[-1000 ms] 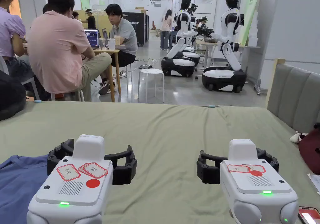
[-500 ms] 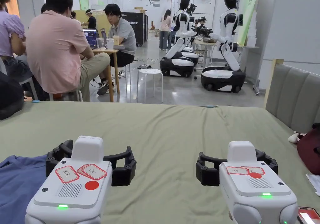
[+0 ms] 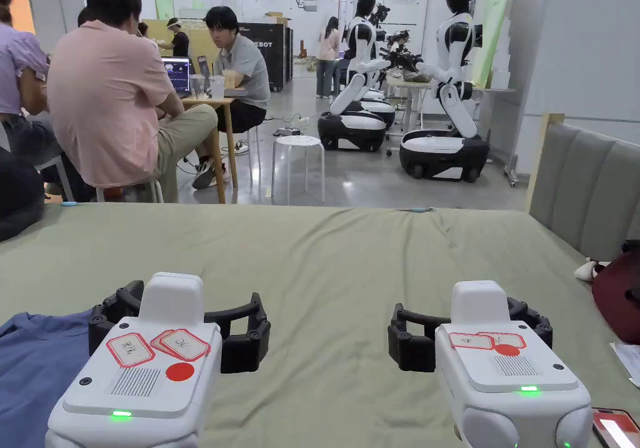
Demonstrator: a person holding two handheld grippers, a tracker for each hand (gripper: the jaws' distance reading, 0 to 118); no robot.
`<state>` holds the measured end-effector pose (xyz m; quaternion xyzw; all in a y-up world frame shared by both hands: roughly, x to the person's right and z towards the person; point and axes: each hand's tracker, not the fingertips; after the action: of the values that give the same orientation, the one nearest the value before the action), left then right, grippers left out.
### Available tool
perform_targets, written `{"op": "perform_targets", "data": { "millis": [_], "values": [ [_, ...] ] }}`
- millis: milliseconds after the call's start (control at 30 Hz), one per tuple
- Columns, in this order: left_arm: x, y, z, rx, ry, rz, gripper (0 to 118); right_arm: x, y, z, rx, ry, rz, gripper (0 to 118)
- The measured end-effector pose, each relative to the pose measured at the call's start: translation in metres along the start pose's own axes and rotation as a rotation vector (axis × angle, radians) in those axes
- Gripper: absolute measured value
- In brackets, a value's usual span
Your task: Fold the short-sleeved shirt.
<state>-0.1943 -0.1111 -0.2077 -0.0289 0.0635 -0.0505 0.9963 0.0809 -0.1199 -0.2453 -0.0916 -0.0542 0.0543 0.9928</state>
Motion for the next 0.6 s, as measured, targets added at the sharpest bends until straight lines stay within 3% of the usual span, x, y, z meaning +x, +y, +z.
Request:
{"op": "perform_targets", "data": {
  "millis": [533,600],
  "values": [
    [0.0007,-0.003,0.0087,0.008,0.001,0.006,118,0.0081,-0.006,0.006,0.01,0.016,-0.012,118],
    [0.0009,-0.0043,0.0081,0.005,0.003,0.004,118,0.0083,-0.0071,0.004,-0.001,0.003,-0.003,113]
  ]
}}
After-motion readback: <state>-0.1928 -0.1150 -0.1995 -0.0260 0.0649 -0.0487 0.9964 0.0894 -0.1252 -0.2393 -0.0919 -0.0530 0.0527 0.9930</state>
